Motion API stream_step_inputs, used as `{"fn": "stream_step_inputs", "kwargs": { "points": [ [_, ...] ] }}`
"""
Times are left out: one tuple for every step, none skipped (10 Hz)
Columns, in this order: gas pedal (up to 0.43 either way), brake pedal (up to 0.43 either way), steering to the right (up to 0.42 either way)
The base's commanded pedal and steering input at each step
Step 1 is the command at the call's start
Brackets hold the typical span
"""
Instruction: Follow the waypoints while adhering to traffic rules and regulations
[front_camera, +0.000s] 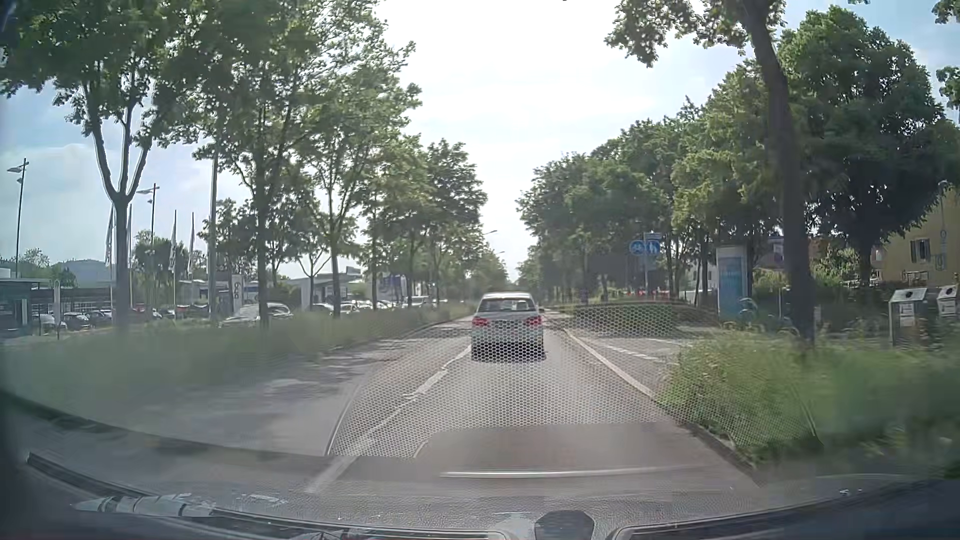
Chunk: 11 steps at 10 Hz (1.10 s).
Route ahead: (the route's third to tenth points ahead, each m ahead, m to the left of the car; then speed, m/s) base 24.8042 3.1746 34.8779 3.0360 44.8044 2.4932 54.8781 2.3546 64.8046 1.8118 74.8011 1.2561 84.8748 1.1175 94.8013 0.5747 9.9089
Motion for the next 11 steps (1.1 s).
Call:
{"fn": "stream_step_inputs", "kwargs": {
  "points": [
    [0.138,0.0,-0.001],
    [0.138,0.0,-0.001],
    [0.138,0.0,0.0],
    [0.13,0.0,-0.001],
    [0.13,0.0,0.0],
    [0.13,0.0,0.0],
    [0.13,0.0,-0.001],
    [0.13,0.0,-0.001],
    [0.13,0.0,-0.001],
    [0.13,0.0,0.0],
    [0.13,0.0,0.001]
  ]
}}
